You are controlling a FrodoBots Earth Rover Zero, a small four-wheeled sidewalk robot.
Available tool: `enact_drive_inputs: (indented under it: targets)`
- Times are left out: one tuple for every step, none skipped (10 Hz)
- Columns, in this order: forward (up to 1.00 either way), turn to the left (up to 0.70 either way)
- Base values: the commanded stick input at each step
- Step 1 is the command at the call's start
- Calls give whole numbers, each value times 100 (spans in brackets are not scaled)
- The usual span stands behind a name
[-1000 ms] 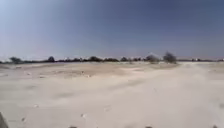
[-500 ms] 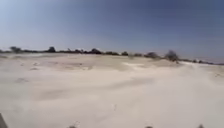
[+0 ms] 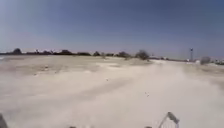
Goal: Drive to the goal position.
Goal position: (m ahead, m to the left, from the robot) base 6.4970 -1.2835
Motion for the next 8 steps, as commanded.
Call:
enact_drive_inputs:
  targets:
    - [70,0]
    - [70,0]
    - [70,0]
    - [70,0]
    - [70,0]
    - [70,0]
    - [70,0]
    - [70,0]
